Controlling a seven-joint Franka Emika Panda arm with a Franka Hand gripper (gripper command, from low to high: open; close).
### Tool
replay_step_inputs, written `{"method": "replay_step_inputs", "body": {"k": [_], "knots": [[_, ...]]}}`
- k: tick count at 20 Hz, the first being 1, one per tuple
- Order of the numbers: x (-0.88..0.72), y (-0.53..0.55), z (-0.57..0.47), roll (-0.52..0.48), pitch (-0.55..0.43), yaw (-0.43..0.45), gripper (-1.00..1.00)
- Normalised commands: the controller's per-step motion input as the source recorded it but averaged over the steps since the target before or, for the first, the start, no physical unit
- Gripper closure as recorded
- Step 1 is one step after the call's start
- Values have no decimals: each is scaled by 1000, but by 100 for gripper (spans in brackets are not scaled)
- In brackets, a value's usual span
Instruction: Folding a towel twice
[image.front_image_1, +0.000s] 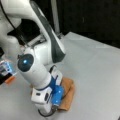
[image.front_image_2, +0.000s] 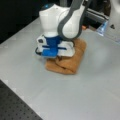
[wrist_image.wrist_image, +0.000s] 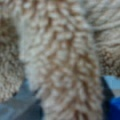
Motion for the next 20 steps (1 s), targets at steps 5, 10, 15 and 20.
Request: {"method": "replay_step_inputs", "body": {"k": [5,10,15,20], "knots": [[-61,-83,-538,63,-158,-149,-100],[-130,-63,-469,15,-96,-178,-100],[-235,29,-313,21,-64,-128,-100],[-309,101,-131,-22,-52,-83,-100]]}}
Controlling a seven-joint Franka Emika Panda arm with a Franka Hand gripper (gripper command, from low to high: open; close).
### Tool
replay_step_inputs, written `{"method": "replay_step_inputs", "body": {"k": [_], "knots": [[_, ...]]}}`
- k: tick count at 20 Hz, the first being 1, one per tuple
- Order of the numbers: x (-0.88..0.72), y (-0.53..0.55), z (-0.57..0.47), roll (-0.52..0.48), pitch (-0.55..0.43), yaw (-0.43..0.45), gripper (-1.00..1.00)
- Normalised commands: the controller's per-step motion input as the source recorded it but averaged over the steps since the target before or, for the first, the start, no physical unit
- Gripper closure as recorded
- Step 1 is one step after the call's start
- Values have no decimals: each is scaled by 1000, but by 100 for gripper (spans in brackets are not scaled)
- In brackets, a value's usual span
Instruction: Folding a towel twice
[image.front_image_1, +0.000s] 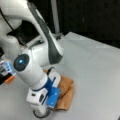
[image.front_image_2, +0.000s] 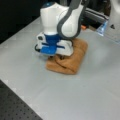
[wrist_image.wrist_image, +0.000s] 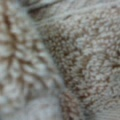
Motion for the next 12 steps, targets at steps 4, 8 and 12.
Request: {"method": "replay_step_inputs", "body": {"k": [4,8,12], "knots": [[-340,122,4,-66,-11,-34,-100],[-383,71,375,-147,105,6,-100],[-230,107,498,-160,156,28,-100]]}}
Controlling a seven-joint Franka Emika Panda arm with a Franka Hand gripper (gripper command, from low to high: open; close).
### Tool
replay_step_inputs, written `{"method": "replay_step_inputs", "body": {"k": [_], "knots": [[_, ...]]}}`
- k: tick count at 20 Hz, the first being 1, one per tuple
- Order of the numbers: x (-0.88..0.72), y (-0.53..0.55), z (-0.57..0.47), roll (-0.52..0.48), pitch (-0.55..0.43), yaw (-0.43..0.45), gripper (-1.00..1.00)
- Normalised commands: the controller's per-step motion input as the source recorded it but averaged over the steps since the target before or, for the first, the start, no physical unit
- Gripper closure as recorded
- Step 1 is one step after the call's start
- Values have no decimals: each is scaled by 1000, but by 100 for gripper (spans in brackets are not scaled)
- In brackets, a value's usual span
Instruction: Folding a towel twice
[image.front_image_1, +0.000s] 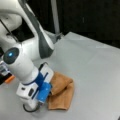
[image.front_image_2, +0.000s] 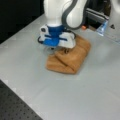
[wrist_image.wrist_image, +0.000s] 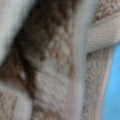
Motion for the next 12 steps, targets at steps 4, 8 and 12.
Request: {"method": "replay_step_inputs", "body": {"k": [4,8,12], "knots": [[-20,127,287,-128,178,27,-100],[13,118,286,-104,203,23,-100],[2,88,289,-85,179,23,-100]]}}
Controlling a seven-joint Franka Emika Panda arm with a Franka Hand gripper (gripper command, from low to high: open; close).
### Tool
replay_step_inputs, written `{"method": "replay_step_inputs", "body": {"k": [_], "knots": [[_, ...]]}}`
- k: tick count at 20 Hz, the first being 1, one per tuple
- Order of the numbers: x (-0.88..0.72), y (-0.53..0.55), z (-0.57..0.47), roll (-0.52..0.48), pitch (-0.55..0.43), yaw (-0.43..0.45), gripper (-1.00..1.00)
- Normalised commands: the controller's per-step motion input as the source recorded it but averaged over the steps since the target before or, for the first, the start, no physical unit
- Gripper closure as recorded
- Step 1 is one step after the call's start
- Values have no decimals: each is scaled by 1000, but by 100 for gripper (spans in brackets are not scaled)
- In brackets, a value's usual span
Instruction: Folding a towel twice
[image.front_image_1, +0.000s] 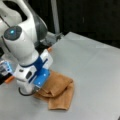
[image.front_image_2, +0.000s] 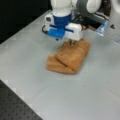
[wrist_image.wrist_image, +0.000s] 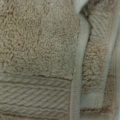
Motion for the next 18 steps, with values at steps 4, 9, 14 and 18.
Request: {"method": "replay_step_inputs", "body": {"k": [4,9,14,18], "knots": [[-3,176,312,-53,191,-90,-100],[-37,254,270,46,100,-154,-100],[-79,230,116,-60,26,-95,-100],[-129,285,46,-221,-6,-199,-100]]}}
